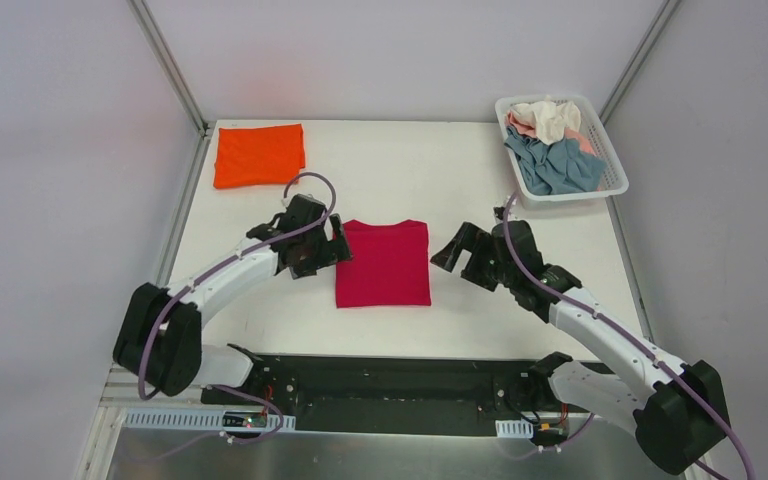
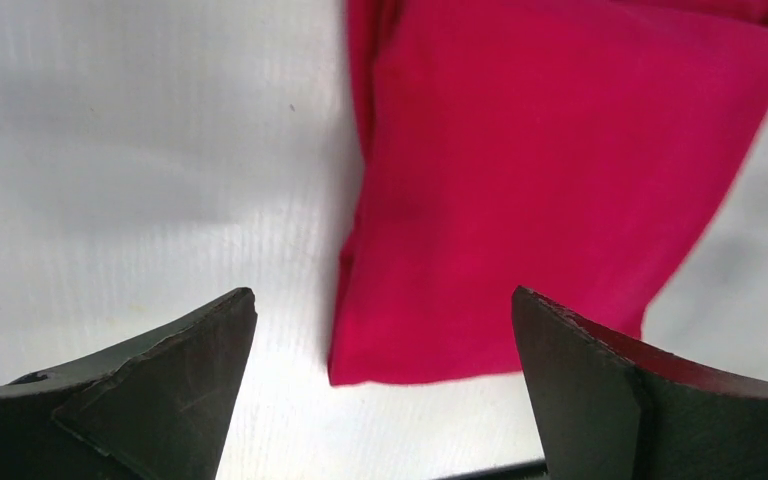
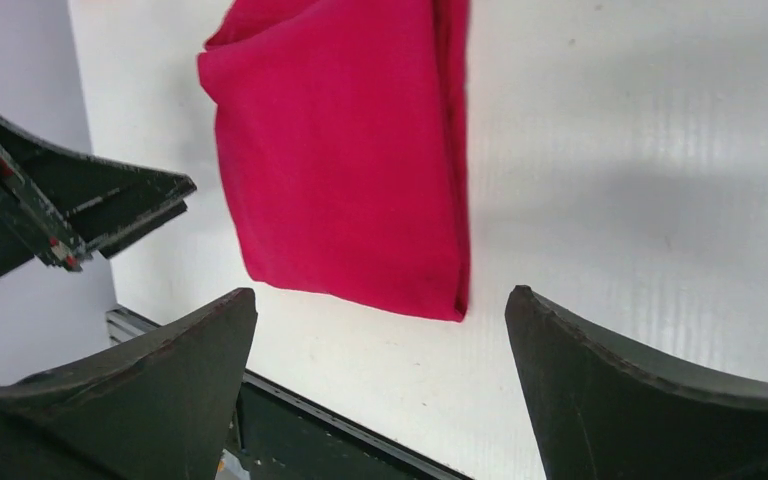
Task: Fold and stack the t-shirts
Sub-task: Put the neatly folded tshirt into the corner of the board with the left arm
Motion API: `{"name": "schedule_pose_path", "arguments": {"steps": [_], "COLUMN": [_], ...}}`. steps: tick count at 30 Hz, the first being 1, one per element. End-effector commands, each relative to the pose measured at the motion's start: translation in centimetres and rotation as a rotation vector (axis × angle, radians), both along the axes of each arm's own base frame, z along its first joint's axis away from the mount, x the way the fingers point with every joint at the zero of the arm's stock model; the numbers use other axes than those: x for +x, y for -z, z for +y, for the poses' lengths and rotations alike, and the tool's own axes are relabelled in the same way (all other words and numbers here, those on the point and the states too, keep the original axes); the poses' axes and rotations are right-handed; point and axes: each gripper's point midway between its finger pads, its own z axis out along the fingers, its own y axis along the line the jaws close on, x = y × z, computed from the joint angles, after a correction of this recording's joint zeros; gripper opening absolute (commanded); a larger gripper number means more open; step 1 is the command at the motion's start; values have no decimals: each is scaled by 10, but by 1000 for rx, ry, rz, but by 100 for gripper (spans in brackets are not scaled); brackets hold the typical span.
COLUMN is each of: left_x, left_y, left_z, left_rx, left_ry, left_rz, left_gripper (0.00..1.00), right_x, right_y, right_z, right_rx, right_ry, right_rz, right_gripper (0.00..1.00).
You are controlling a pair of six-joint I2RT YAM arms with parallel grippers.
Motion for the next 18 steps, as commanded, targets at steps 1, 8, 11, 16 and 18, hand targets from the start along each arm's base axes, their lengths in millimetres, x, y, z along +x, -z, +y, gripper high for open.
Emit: {"name": "schedule_pose_path", "arguments": {"steps": [1, 8, 11, 16, 18], "left_x": [19, 33, 32, 28, 29], "left_y": [14, 47, 60, 82, 88], "left_z": [11, -3, -6, -13, -18], "left_rx": [108, 127, 128, 153, 180], "left_ry": [-29, -3, -4, 0, 11], "left_rz": [35, 142, 185, 234, 238], "left_gripper": [98, 80, 71, 57, 52], "right_x": [-5, -6, -5, 2, 4], "right_y": [8, 15, 15, 21, 25], "right_z": [-16, -18, -20, -32, -38], "right_rx": [-95, -124, -134, -187, -212], "right_ry": [0, -1, 6, 52, 76], "right_rz": [1, 26, 19, 0, 4], "right_gripper": [100, 100, 99, 99, 100]}}
